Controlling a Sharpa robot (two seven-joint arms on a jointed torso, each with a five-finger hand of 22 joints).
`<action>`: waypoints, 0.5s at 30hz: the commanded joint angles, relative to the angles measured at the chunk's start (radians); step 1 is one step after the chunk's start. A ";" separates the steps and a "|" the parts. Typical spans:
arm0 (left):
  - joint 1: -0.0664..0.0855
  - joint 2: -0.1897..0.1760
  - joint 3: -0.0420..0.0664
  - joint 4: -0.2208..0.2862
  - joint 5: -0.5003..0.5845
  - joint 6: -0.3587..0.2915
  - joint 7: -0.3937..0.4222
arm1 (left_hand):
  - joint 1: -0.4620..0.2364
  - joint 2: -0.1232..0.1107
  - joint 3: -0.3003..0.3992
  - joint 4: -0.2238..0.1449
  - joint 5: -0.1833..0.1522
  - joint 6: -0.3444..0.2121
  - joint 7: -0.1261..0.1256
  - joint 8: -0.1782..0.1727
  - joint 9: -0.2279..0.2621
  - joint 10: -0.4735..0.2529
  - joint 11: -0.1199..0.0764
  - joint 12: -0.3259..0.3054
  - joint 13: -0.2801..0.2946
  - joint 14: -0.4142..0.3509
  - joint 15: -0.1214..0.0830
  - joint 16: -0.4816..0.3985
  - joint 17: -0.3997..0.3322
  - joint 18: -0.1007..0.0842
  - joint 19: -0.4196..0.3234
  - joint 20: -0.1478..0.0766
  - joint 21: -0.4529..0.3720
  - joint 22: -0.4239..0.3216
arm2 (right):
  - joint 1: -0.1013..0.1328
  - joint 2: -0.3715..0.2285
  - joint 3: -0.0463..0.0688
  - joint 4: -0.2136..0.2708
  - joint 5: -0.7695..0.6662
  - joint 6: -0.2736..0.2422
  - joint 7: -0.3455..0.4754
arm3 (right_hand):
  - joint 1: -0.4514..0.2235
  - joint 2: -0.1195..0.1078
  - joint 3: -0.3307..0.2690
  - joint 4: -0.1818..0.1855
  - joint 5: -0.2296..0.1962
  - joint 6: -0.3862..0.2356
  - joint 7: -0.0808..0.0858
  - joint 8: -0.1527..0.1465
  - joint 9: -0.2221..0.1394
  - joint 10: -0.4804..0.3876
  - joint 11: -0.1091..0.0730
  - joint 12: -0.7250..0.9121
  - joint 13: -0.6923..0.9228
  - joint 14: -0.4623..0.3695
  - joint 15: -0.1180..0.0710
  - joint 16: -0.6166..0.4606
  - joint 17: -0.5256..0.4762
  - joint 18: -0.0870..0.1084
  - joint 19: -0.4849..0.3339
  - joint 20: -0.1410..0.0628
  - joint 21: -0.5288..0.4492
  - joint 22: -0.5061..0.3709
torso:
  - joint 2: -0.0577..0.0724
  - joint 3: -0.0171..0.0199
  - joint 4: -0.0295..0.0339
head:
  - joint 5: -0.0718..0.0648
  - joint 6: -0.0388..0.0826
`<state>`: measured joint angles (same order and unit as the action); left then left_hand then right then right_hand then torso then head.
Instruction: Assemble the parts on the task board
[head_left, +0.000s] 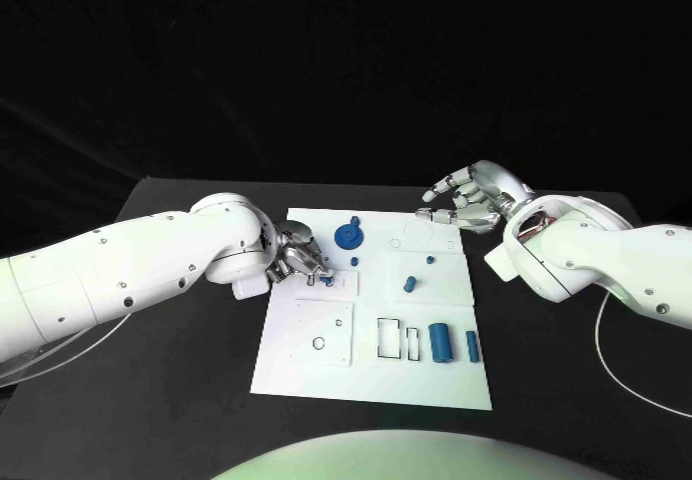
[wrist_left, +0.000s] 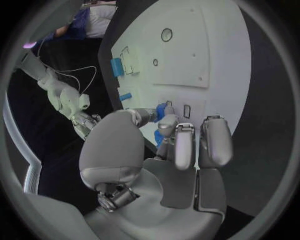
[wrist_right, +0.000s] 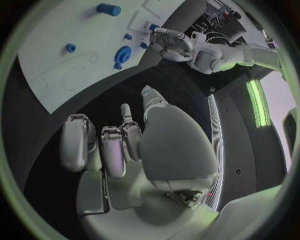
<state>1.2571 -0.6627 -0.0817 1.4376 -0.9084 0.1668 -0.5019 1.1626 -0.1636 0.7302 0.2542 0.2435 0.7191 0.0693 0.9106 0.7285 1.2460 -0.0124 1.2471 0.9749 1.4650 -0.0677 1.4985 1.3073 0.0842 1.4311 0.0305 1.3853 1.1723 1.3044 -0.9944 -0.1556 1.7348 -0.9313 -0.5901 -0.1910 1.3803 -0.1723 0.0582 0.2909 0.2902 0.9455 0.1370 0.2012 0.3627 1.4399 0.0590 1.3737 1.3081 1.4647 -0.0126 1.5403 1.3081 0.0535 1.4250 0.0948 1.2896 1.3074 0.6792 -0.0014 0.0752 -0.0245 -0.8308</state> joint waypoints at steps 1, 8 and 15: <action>-0.009 0.002 0.000 0.007 -0.056 -0.070 0.021 | -0.008 0.003 0.195 -0.187 0.011 0.012 -0.004 0.005 -0.001 0.009 0.000 0.006 0.001 0.063 -0.008 0.004 0.086 -0.007 0.000 0.000 0.003 0.001 | -0.002 0.000 0.000 -0.001 -0.013 0.013 0.001 | -0.004 0.006 -0.007 0.000 0.003 0.006 0.001 0.004 0.001 -0.004 -0.004 -0.003 0.072 0.077 -0.001 -0.007 0.132 0.016 -0.007 -0.001 -0.006 0.077 | 0.000 -0.0010 -0.0001 | 0.000 0.000; -0.022 0.010 -0.001 0.009 -0.083 -0.094 0.020 | -0.017 -0.004 0.206 -0.192 0.029 0.019 -0.006 0.006 0.001 0.016 -0.002 0.008 0.005 0.063 -0.010 0.004 0.086 -0.007 0.001 -0.002 0.004 0.002 | -0.004 0.001 0.000 -0.002 -0.016 0.013 0.001 | -0.005 0.007 -0.007 0.000 0.003 0.006 0.001 0.004 0.001 -0.004 -0.004 -0.004 0.072 0.077 -0.002 -0.007 0.132 0.016 -0.008 -0.002 -0.007 0.077 | 0.002 0.0002 -0.0028 | 0.003 0.002; -0.024 0.014 -0.001 0.011 -0.103 -0.067 0.013 | -0.020 -0.006 0.208 -0.193 0.034 0.020 -0.007 0.006 0.001 0.017 -0.002 0.008 0.005 0.063 -0.010 0.004 0.087 -0.008 0.002 -0.002 0.005 0.004 | -0.004 0.000 -0.001 -0.002 -0.017 0.013 0.001 | -0.005 0.007 -0.007 0.000 0.003 0.006 0.001 0.004 0.001 -0.004 -0.004 -0.004 0.072 0.077 -0.002 -0.007 0.132 0.016 -0.008 -0.002 -0.007 0.077 | 0.003 0.0014 -0.0014 | 0.002 0.000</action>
<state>1.2335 -0.6514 -0.0831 1.4450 -0.9801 0.0974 -0.4955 1.1560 -0.1702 0.7342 0.2580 0.2746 0.7268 0.0694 0.9104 0.7281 1.2568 -0.0160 1.2510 0.9805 1.4687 -0.0714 1.4985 1.3074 0.0842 1.4311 0.0305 1.3853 1.1756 1.3009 -0.9940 -0.1561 1.7323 -0.9344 -0.5896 -0.1910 1.3804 -0.1723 0.0582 0.2909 0.2902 0.9454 0.1371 0.2012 0.3626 1.4399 0.0590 1.3737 1.3079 1.4647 -0.0126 1.5364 1.3078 0.0535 1.4250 0.0948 1.2859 1.3075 0.6813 -0.0008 0.0729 -0.0212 -0.8286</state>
